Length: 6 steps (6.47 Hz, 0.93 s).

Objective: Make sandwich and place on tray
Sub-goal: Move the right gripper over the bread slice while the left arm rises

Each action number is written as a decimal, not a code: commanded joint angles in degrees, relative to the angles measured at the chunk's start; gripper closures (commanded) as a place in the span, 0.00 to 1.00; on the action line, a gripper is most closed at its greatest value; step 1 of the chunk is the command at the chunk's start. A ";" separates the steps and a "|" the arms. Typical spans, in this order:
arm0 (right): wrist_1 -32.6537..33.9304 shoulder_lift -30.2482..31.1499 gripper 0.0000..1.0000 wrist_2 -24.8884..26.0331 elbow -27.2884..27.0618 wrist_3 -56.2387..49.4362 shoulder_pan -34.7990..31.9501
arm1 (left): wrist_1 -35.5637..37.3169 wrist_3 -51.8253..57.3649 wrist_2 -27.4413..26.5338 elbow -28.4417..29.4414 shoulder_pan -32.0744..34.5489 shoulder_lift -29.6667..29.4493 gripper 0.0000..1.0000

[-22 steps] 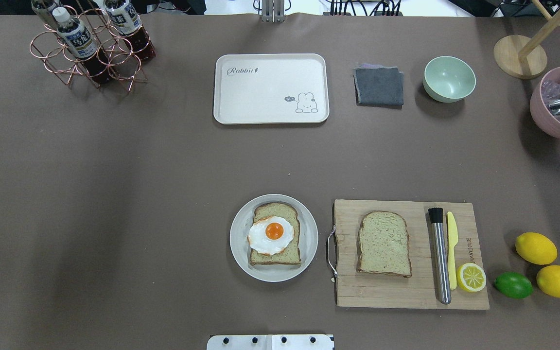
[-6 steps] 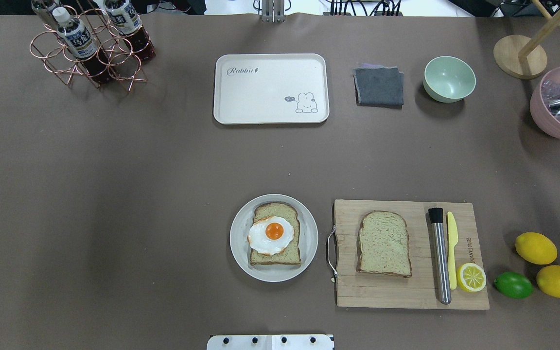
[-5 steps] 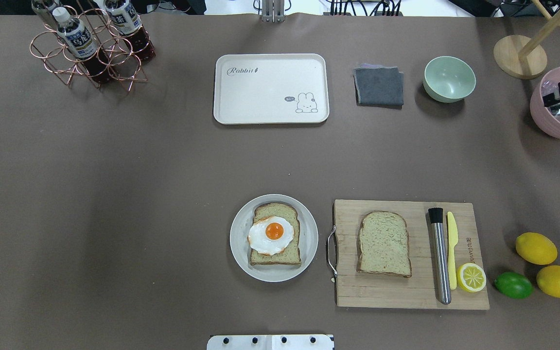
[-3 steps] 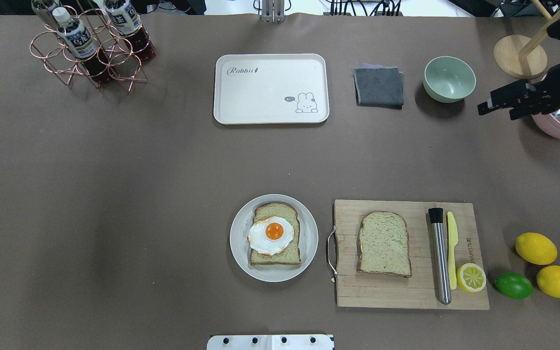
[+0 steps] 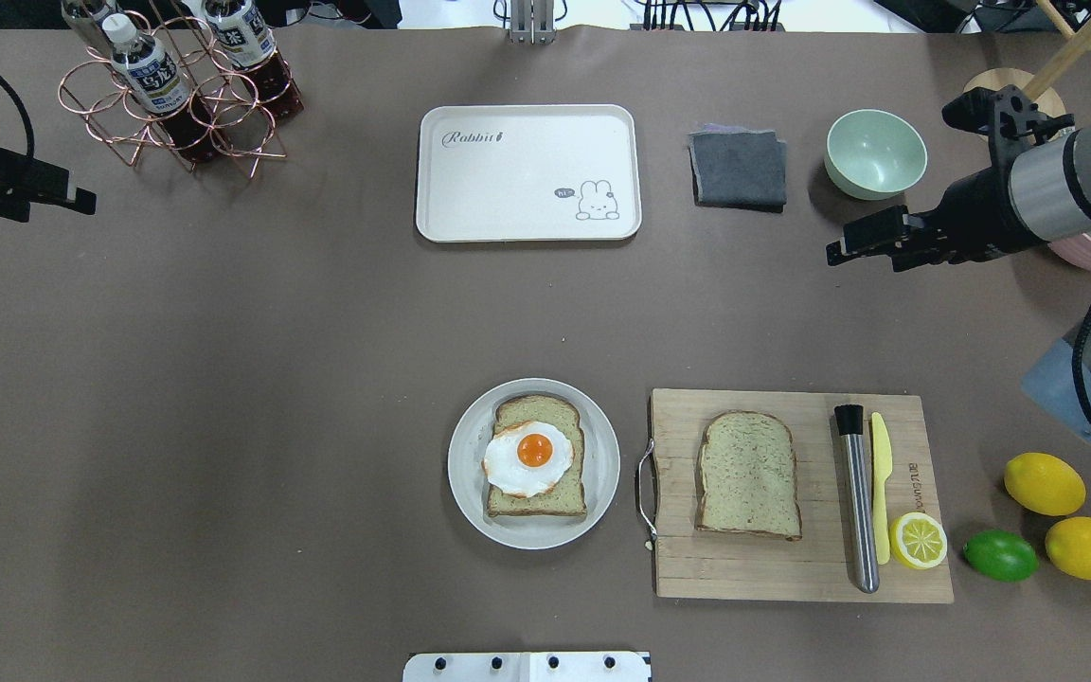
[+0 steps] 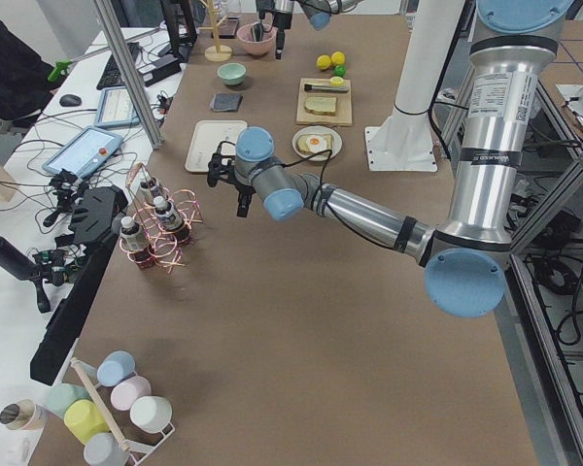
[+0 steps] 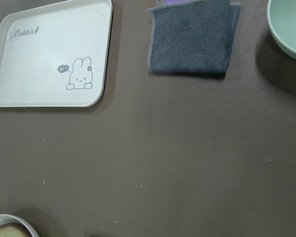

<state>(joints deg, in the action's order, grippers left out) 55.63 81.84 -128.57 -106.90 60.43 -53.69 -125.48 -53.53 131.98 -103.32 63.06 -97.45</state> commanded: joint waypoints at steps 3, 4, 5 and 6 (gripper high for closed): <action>0.00 1.30 0.01 4.79 -1.21 9.00 9.45 | -0.91 -5.44 -5.94 1.10 -6.37 -4.94 0.02; -0.08 1.30 0.01 8.21 -1.29 11.87 14.00 | -0.91 -5.53 -8.38 1.10 -7.68 -4.94 0.02; -0.08 2.43 0.01 10.34 -2.86 12.69 17.36 | -0.74 -5.62 -8.50 1.27 -7.69 -5.55 0.02; -0.26 4.88 0.01 11.31 -4.79 12.69 19.39 | -0.73 -5.53 -8.50 1.71 -7.78 -5.55 0.02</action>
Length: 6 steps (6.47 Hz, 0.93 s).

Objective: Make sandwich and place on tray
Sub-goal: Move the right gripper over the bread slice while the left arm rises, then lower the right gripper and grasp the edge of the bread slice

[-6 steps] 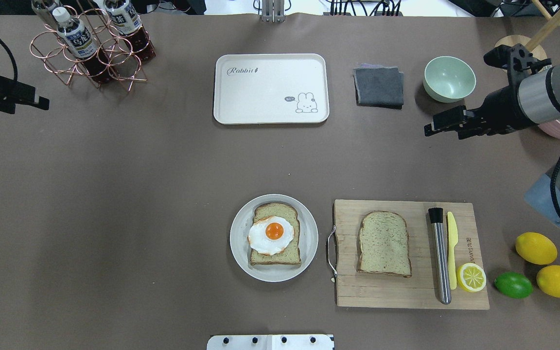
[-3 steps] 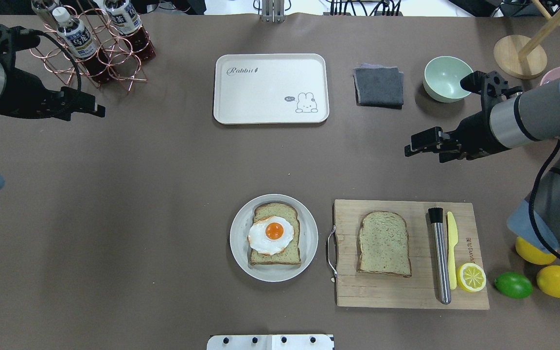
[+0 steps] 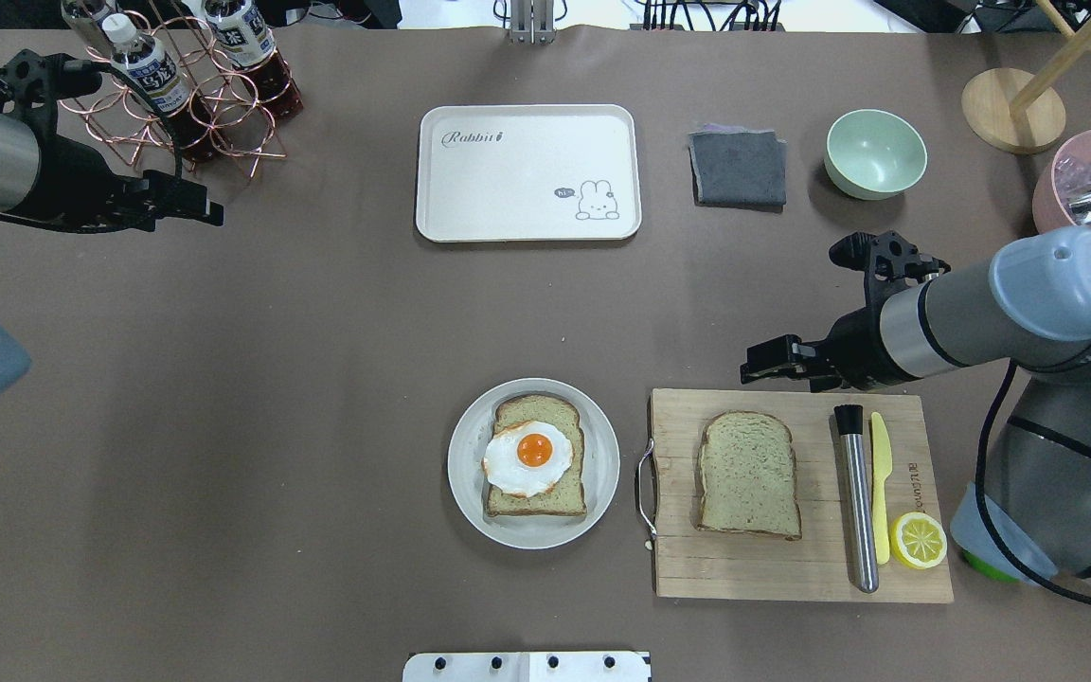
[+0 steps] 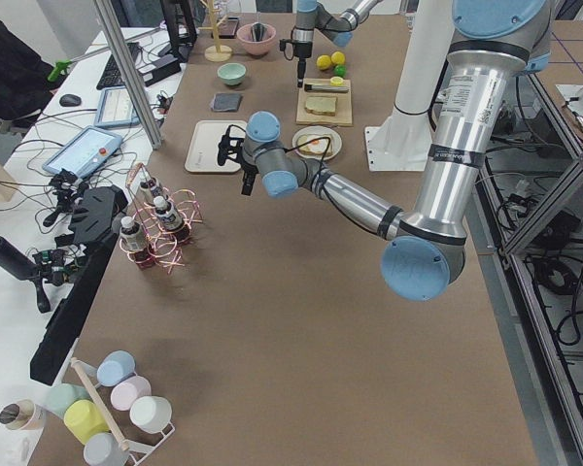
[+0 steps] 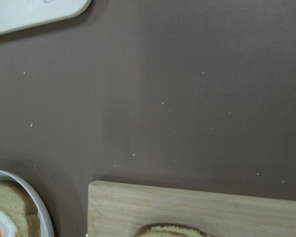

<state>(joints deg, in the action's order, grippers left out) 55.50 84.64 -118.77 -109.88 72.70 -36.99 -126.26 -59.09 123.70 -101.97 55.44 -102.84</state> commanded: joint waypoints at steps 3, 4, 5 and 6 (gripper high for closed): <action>-0.05 5.18 0.17 3.18 -2.89 0.25 5.78 | 0.05 0.21 -0.39 0.89 -0.16 -0.34 0.02; -0.05 5.80 0.17 5.03 -2.71 0.08 7.01 | 0.05 0.21 -0.39 1.16 -0.07 -0.60 0.02; -0.05 5.80 0.17 5.04 -2.71 0.08 7.37 | 0.05 0.21 -0.39 1.16 -0.07 -0.78 0.02; -0.05 5.89 0.18 5.30 -2.45 0.16 7.64 | 0.05 0.21 -0.39 1.16 -0.07 -0.78 0.02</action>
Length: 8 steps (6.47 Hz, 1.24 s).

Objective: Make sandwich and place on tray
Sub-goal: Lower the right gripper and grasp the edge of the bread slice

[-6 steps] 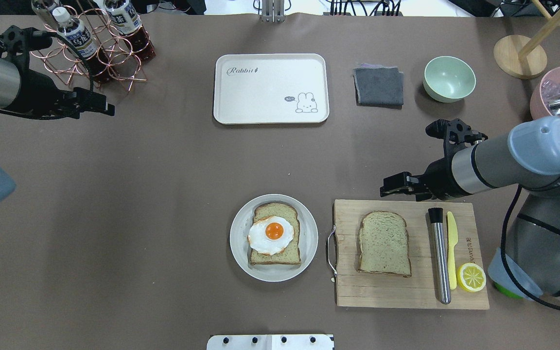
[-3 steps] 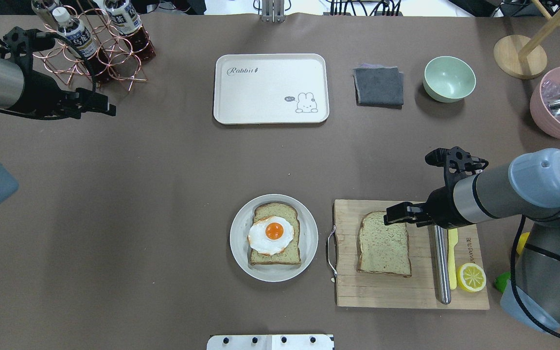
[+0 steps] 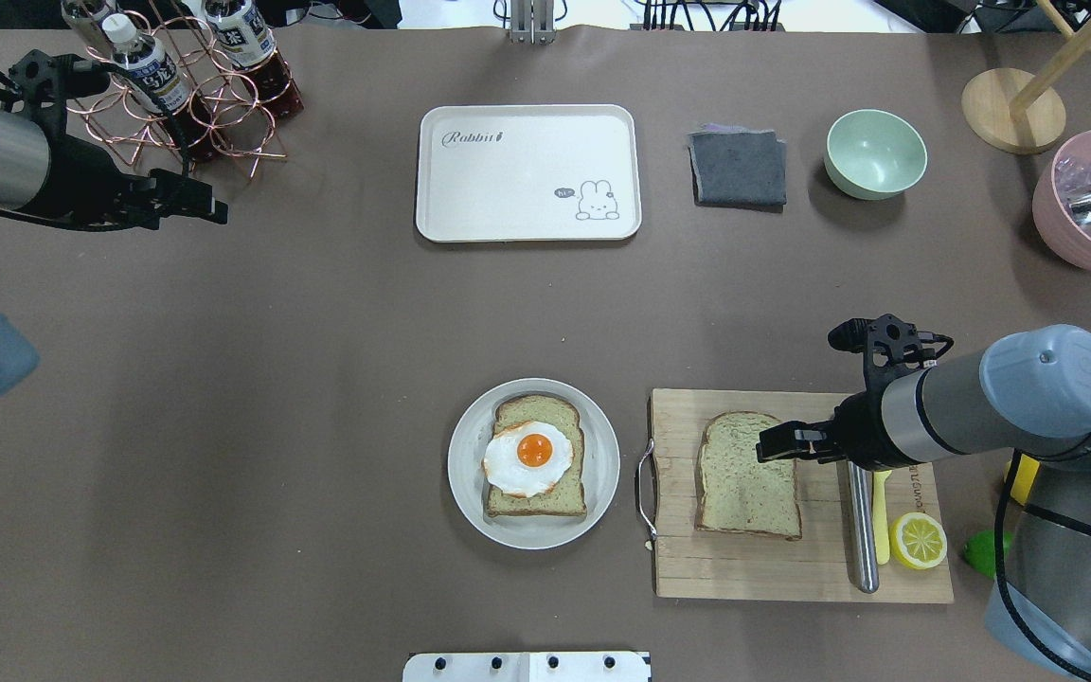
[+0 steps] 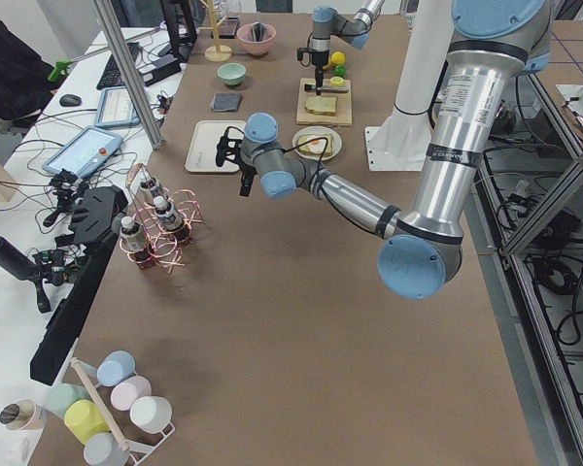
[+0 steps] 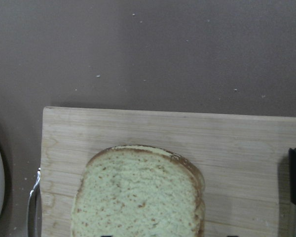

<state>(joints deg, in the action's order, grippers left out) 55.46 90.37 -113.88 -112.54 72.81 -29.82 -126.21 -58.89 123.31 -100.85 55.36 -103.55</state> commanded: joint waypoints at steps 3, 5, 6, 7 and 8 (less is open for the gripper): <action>0.00 0.25 0.21 2.95 0.83 0.31 2.91 | 0.00 -0.09 -0.70 0.12 0.01 -0.08 0.02; 0.00 0.33 0.24 3.92 0.92 0.40 3.89 | 0.00 -0.09 -0.70 0.13 0.01 -0.08 0.02; 0.00 0.33 0.30 3.92 1.18 0.40 3.98 | 0.00 0.00 -0.79 0.13 0.01 -0.08 0.02; 0.00 0.42 0.62 4.01 1.27 0.40 3.98 | 0.00 0.00 -0.70 0.21 0.01 -0.08 0.02; 0.00 0.42 0.88 3.93 1.27 0.31 3.98 | 0.00 0.00 -0.79 0.39 0.01 -0.08 0.02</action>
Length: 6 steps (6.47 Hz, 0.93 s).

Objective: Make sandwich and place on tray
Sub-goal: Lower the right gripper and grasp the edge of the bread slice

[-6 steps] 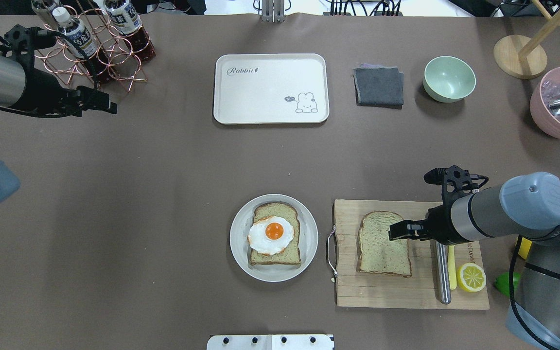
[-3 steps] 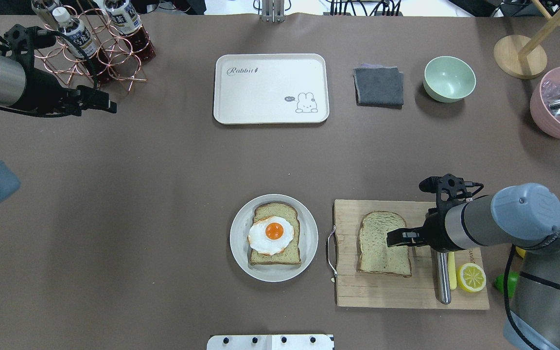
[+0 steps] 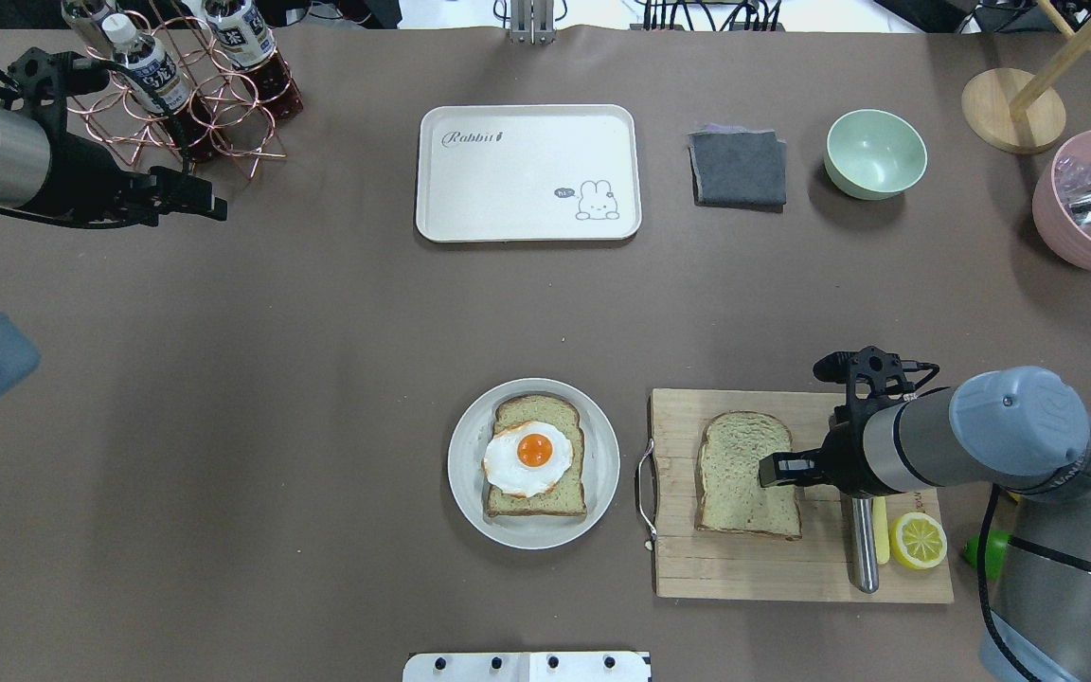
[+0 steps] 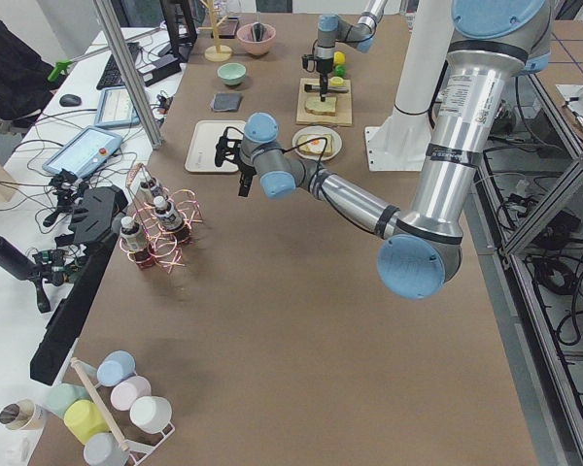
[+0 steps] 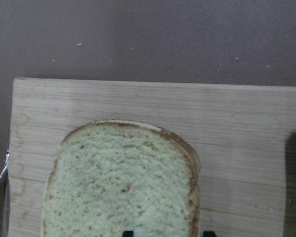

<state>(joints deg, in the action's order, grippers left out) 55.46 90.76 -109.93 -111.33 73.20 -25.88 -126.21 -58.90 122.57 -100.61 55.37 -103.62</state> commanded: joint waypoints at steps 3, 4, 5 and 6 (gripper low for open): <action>-0.17 0.03 1.00 1.12 -0.47 0.02 -0.05 | 0.00 0.01 -0.05 0.59 0.00 -0.09 0.02; -3.13 -0.06 1.00 0.51 -1.08 2.02 -0.31 | 0.00 0.01 0.04 0.94 0.00 -0.44 0.02; -7.34 -0.14 1.00 -2.80 -1.09 2.56 -2.49 | 0.00 0.10 0.04 1.12 0.00 -0.44 0.02; -8.86 -0.93 1.00 -5.53 -1.09 2.57 -4.60 | 0.00 0.10 0.04 1.20 0.00 -0.35 0.02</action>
<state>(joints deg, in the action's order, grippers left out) 48.85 90.40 -112.77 -112.36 75.49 -28.50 -126.21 -58.82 122.60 -99.54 55.37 -104.00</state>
